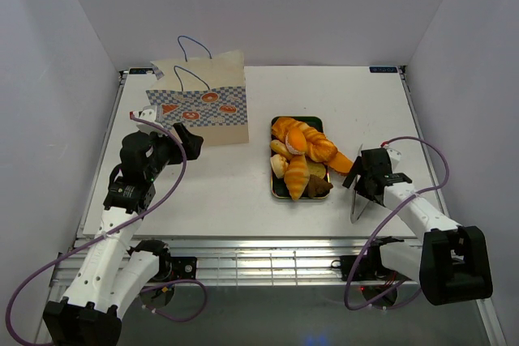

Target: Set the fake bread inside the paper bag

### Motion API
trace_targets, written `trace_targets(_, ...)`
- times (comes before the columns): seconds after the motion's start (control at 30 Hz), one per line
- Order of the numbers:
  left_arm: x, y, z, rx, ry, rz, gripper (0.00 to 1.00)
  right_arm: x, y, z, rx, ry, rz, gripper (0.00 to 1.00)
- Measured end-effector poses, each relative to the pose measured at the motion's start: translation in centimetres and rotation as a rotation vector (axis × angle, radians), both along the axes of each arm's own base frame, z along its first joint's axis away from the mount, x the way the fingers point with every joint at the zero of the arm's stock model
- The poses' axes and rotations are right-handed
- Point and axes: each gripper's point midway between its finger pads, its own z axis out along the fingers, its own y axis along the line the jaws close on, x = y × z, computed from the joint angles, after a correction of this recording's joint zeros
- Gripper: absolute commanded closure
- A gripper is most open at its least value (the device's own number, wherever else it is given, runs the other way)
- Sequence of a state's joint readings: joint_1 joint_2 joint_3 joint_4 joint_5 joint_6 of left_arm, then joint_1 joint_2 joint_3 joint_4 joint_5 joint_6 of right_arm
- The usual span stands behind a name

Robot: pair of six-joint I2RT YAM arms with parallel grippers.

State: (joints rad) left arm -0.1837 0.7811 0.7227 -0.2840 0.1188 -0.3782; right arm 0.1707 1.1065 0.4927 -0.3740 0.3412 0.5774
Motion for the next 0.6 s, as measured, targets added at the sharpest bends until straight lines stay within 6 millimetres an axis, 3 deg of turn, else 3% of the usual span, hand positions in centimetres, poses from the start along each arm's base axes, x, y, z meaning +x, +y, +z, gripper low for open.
trace_targets(0.53,0.1,-0.2,-0.5,0.006,0.015,-0.008,0.02,1.1,-1.2,-0.6,-0.019,-0.009,-0.05,0.16)
trace_targets(0.6,0.2,-0.2,-0.6,0.007,0.018,-0.008,0.02,1.2,-1.3,-0.6,-0.015,-0.012,-0.053,0.22)
